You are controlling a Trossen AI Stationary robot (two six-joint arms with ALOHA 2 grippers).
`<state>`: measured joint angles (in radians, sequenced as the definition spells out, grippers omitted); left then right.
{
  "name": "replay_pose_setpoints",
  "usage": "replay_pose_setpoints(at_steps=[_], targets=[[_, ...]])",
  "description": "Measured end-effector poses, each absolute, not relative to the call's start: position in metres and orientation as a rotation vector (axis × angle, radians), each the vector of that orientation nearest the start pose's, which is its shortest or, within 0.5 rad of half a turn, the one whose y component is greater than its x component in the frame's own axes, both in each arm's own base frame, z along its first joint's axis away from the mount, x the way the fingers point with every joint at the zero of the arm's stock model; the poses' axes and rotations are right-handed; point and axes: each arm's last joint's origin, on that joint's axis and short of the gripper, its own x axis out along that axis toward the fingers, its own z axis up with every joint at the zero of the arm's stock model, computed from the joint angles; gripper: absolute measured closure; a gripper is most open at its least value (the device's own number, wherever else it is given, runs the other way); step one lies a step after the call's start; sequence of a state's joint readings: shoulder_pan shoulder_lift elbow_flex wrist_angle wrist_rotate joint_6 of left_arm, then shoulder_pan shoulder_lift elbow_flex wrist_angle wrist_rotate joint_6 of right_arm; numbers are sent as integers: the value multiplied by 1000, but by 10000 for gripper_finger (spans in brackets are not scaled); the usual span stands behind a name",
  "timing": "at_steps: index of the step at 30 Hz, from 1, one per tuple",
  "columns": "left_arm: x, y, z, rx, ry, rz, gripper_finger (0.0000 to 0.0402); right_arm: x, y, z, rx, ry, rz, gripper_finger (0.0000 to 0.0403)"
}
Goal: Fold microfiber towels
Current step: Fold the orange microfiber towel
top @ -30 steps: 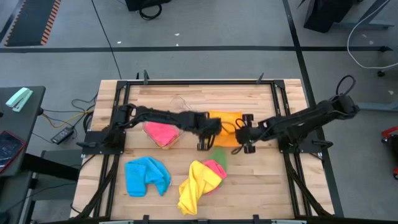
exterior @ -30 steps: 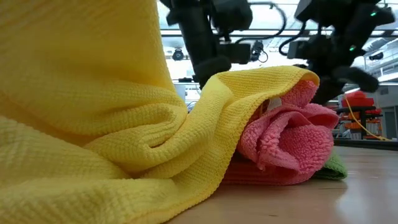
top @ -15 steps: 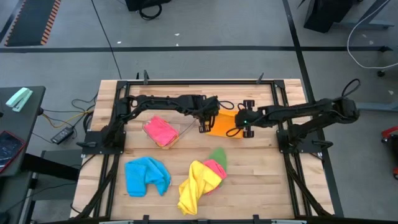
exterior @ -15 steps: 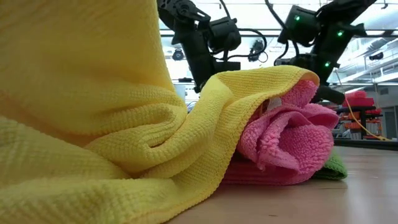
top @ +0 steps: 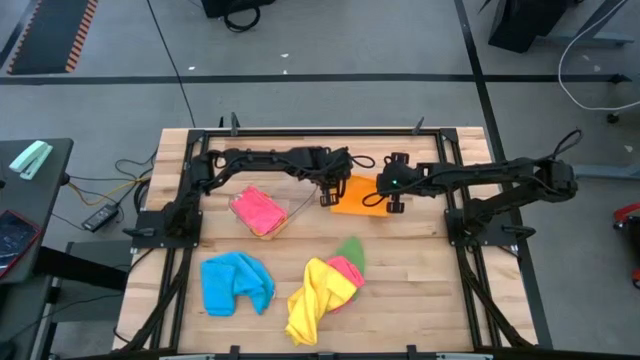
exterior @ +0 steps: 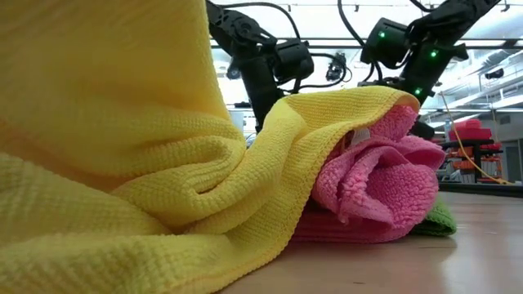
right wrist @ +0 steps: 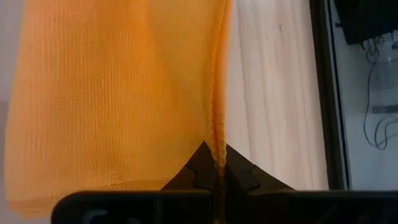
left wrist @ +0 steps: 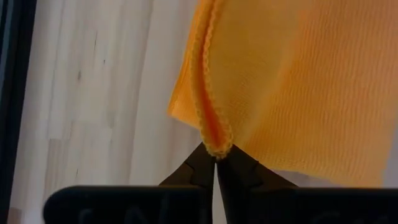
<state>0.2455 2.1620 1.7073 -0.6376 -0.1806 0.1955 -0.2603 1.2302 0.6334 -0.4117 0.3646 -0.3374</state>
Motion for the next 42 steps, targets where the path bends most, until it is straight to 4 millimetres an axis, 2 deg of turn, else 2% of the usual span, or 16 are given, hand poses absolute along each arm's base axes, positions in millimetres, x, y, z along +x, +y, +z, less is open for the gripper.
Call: replay_pose_setpoints(at_steps=[6, 10, 16, 22, 28, 36, 42], targets=[[442, 124, 184, 130, 1124, 291, 390, 209, -72, 179, -321, 1130, -420, 390], [441, 126, 184, 127, 1124, 296, 381, 212, -78, 169, -305, 1174, -429, 390], [444, 129, 174, 123, 1135, 298, 374, 215, -82, 159, -296, 1211, -431, 390], [446, 130, 165, 125, 1145, 297, 371, 215, -82, 158, -272, 1211, -446, 386], [448, 132, 164, 188, 1140, 337, 320, 213, -82, 161, -246, 1202, -464, 359], [448, 133, 164, 210, 1144, 342, 243, 213, -81, 161, -220, 1199, -481, 295], [446, 133, 171, 287, 1149, 361, 204, 215, -82, 173, -185, 1242, -499, 254]])
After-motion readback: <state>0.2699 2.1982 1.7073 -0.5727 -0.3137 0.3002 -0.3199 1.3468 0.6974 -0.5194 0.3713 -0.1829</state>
